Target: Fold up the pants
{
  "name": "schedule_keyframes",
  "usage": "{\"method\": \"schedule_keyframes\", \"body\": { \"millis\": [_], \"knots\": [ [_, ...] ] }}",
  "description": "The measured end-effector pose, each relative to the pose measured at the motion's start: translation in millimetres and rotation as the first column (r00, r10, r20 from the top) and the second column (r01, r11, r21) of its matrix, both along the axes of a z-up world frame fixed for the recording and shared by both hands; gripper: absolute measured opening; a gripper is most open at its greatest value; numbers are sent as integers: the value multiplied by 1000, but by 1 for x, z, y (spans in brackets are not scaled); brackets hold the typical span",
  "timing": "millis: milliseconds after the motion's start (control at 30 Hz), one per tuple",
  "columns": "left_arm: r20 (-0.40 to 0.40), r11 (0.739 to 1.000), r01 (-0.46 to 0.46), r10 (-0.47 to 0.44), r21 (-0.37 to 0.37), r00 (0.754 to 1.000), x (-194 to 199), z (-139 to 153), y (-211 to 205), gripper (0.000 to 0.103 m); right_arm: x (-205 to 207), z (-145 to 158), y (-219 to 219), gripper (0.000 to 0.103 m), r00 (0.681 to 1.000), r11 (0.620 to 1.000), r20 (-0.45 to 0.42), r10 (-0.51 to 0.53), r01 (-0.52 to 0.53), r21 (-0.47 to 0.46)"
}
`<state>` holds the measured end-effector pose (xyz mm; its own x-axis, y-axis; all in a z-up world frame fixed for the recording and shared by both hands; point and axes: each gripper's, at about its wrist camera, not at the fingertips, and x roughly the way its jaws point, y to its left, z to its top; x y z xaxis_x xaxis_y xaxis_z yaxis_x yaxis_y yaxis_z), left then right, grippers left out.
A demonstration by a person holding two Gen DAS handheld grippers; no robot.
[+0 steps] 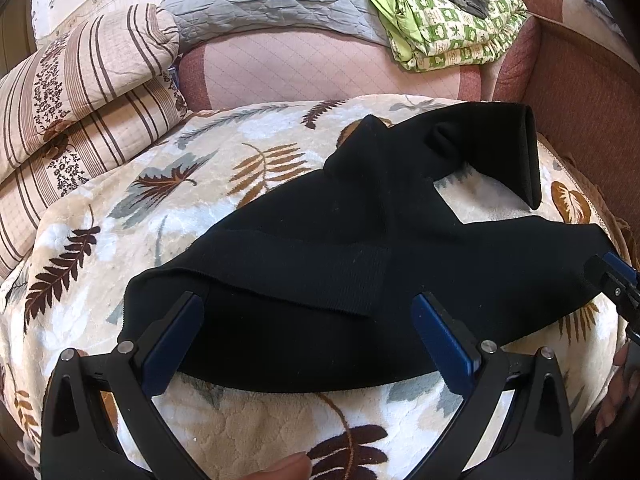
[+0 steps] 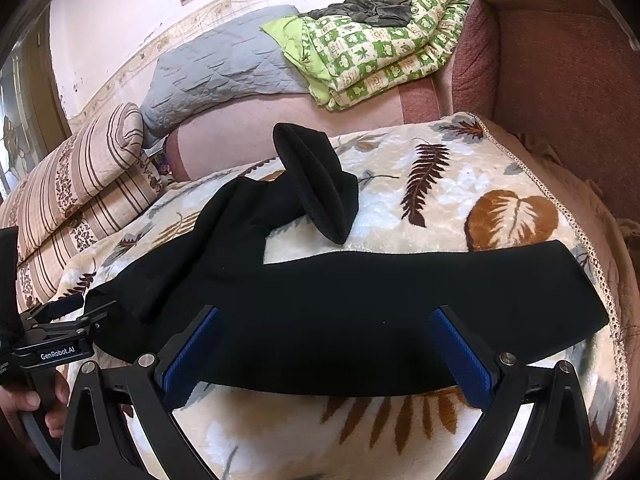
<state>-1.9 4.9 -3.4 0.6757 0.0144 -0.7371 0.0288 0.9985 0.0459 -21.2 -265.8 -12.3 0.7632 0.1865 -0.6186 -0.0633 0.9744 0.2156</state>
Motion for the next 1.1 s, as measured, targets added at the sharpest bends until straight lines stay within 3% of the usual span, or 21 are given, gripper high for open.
{"method": "schedule_keyframes", "body": {
  "millis": [333,433,567,700,800,867,933,967,1000,1100],
  "knots": [
    [-20,999,13,-13,32,1000,4,-4,-6,103,-3,4,-7,103,1000,1000,16,-13,13,27],
    [-13,998,47,-48,-41,999,1,7,1,103,-4,4,-10,103,1000,999,21,-18,18,36],
    [68,988,96,-88,-122,994,-16,45,29,103,-8,7,-15,103,999,998,39,-28,26,51],
    [3,982,80,-81,-174,997,-11,57,77,103,-9,9,-18,103,998,997,46,-36,33,68],
    [-109,959,71,-104,-273,989,-2,38,114,103,-9,10,-17,103,998,997,46,-35,32,69],
    [-177,939,27,-93,-343,980,1,21,137,103,-8,10,-18,103,998,997,49,-33,30,69],
    [-226,862,-27,-102,-506,969,-1,2,159,103,-9,10,-18,103,998,997,49,-33,30,69],
    [-240,807,-59,-104,-587,965,-3,-7,168,103,-8,9,-17,103,998,997,45,-32,29,68],
    [-240,770,-83,-93,-632,966,-4,-13,172,103,-8,9,-17,103,999,997,43,-30,28,66],
    [-238,703,-115,-79,-702,968,-5,-22,174,103,-8,9,-14,103,999,998,39,-23,21,52]
  ]
}}
